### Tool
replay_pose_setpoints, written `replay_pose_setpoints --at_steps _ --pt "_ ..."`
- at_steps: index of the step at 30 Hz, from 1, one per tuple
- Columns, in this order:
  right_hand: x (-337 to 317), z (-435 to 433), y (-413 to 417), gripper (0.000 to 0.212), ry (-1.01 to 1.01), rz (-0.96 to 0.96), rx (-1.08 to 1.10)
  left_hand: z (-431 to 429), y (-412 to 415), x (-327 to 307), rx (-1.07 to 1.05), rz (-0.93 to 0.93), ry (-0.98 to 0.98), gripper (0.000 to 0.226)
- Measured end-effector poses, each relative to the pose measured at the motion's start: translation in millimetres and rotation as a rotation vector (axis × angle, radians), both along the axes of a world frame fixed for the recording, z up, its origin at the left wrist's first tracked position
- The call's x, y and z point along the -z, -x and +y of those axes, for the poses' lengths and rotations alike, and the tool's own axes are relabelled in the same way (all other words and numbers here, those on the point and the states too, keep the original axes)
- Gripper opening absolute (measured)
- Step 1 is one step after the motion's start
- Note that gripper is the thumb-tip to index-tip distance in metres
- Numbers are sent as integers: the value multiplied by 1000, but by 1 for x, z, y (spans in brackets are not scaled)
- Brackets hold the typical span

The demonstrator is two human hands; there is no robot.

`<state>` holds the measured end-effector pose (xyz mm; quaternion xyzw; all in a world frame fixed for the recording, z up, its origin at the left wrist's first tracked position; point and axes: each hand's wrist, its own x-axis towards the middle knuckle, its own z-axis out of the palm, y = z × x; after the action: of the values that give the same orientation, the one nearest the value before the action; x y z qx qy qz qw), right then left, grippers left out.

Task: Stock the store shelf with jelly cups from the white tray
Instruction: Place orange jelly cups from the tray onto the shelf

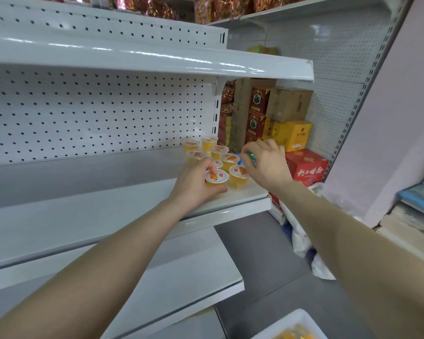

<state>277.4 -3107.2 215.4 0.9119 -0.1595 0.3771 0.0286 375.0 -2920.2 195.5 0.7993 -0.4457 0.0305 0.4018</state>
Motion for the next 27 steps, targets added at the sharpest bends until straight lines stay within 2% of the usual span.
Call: replay_pose_setpoints --at_steps 6,12,19,23,27 --pt "8 -1 2 22 -7 11 13 3 4 3 -26 -79 -4 44" --pt "8 14 15 36 15 17 44 16 10 -1 -37 -110 -63 41" --pt "18 32 58 32 136 -5 85 39 30 3 -74 -262 -67 51" --pt "42 46 95 32 172 -12 118 51 56 16 -55 -308 -16 51" --pt "86 60 140 33 135 29 146 62 95 42 4 -333 46 41"
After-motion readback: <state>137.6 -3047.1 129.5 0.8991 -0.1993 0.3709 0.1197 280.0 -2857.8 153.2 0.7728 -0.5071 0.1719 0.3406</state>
